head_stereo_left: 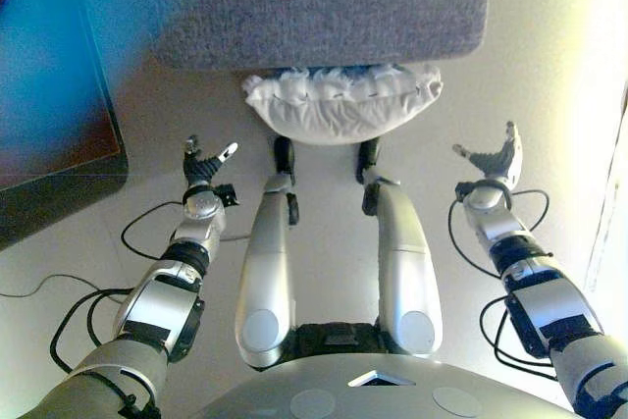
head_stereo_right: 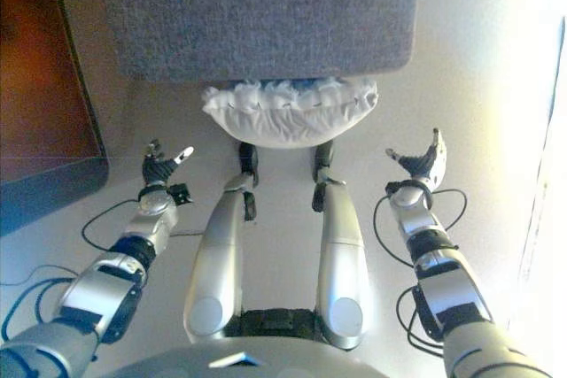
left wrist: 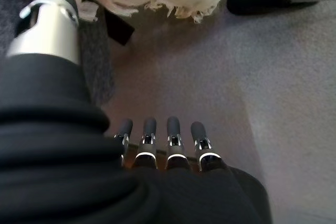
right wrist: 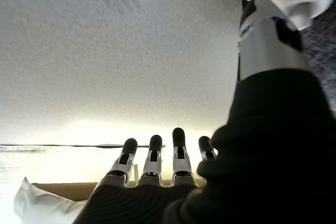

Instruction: Pick up the cushion and take it to the sofa

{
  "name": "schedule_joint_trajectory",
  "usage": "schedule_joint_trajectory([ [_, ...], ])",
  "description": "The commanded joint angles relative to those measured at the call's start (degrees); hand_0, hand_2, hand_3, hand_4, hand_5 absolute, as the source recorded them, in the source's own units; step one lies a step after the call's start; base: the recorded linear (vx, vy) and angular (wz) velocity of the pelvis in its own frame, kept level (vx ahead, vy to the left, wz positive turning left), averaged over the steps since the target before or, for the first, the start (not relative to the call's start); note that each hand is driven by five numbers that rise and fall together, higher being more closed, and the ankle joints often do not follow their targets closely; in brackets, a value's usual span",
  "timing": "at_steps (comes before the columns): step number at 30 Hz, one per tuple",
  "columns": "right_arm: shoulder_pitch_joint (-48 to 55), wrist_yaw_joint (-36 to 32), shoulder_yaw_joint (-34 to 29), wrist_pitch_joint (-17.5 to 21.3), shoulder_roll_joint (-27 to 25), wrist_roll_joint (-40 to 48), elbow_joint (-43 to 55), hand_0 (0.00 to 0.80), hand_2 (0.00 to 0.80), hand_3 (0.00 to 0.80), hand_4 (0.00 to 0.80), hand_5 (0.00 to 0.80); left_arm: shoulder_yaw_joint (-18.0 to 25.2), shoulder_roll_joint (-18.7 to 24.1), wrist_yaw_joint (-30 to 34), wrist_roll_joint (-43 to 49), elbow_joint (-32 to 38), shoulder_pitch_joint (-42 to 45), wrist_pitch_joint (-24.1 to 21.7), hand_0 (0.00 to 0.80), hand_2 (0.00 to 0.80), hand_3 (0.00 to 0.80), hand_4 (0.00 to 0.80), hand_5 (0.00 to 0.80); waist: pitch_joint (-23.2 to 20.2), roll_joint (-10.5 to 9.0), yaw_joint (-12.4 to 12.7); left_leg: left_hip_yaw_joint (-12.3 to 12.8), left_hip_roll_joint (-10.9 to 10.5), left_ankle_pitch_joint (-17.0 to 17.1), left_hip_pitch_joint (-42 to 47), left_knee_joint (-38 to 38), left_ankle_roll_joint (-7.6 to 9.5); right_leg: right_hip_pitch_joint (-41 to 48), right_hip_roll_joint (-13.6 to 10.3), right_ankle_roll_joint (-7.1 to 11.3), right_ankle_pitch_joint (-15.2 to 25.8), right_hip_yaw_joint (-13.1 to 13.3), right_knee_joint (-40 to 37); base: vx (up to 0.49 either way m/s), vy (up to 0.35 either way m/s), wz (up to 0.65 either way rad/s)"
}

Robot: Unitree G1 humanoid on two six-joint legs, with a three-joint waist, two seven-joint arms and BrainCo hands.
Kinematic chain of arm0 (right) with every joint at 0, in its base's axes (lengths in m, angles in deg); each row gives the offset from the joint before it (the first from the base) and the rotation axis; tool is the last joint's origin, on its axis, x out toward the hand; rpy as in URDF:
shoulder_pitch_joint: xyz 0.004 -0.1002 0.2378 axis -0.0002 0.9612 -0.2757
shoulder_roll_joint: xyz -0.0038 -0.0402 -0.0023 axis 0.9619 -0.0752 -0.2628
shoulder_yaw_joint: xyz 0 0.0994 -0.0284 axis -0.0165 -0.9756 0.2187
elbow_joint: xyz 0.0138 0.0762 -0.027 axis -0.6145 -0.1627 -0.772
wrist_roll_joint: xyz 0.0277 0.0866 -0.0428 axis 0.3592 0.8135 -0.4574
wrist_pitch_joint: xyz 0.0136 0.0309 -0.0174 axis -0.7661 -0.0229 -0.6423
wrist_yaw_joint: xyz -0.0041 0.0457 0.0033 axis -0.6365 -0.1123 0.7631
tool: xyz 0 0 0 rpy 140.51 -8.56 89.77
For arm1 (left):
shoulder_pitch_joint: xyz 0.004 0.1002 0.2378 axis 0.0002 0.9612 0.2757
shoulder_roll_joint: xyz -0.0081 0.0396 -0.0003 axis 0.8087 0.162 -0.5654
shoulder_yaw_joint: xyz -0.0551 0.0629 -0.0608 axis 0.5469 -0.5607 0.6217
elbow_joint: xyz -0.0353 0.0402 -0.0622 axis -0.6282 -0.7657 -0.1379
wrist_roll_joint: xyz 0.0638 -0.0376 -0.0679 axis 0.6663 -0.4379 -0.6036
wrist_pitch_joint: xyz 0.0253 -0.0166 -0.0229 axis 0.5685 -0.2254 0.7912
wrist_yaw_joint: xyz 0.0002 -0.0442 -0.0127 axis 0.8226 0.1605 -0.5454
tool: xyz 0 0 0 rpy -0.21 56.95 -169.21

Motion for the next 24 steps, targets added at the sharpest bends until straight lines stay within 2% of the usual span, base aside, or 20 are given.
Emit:
schedule_joint_trajectory([
  [1, 0.0, 1.8, 1.4, 2.6, -4.7, 0.4, 2.9, 0.000, 0.000, 0.000, 0.000, 0.000, 0.6, 2.8, 0.1, -2.1, 2.2, -0.9, -3.2, 0.000, 0.000, 0.000, 0.000, 0.000, -0.3, 0.56, -0.7, -0.9, -0.6, -1.5, -7.6, 3.6, 3.03, -4.0, 0.3, 4.08, 1.2, 2.0, -1.3, -0.048, -0.003, 0.00],
  [9, -6.2, -1.3, 3.2, 8.8, -7.9, 1.3, 1.2, 0.000, 0.000, 0.000, 0.000, 0.000, -1.3, 4.8, 4.3, -4.5, 2.5, -5.6, -8.6, 0.000, 0.000, 0.000, 0.000, 0.000, -0.3, 0.73, -0.6, -2.6, -1.7, -2.6, -19.2, 8.8, 2.43, -15.1, 0.6, 3.80, 1.0, 2.7, 3.5, -0.005, 0.000, 0.00],
  [14, -10.7, -6.0, 5.6, 12.5, -11.6, 1.5, 1.7, 0.000, 0.000, 0.000, 0.000, 0.000, -3.3, 6.9, 11.6, -8.1, 5.7, -8.5, -11.1, 0.000, 0.000, 0.000, 0.000, 0.000, -0.3, 0.73, -0.3, -3.6, -2.8, -3.1, -24.9, 11.3, 1.98, -20.4, 0.7, 4.40, 1.2, 3.0, 5.6, -0.011, 0.012, -0.03],
  [20, -18.6, -12.2, 9.4, 16.7, -15.3, 3.5, -0.2, 0.000, 0.000, 0.000, 0.000, 0.000, -5.4, 10.9, 16.9, -12.4, 5.7, -14.8, -10.5, 0.000, 0.000, 0.000, 0.000, 0.000, -0.3, 0.50, 0.0, -3.6, -2.9, -4.3, -30.0, 14.3, 1.43, -25.0, -0.1, 5.20, 0.9, 2.5, 8.2, -0.014, 0.022, -0.05],
  [24, -22.7, -15.3, 11.8, 18.9, -16.6, 4.5, 0.0, 0.000, 0.000, 0.000, 0.000, 0.000, -7.1, 13.1, 18.6, -12.1, 5.7, -19.5, -10.2, 0.000, 0.000, 0.000, 0.000, 0.000, -0.3, 0.20, 0.0, -3.4, -2.8, -4.8, -33.0, 15.8, 1.09, -27.7, -0.7, 5.71, 0.8, 2.2, 9.4, 0.018, 0.006, -0.02],
])
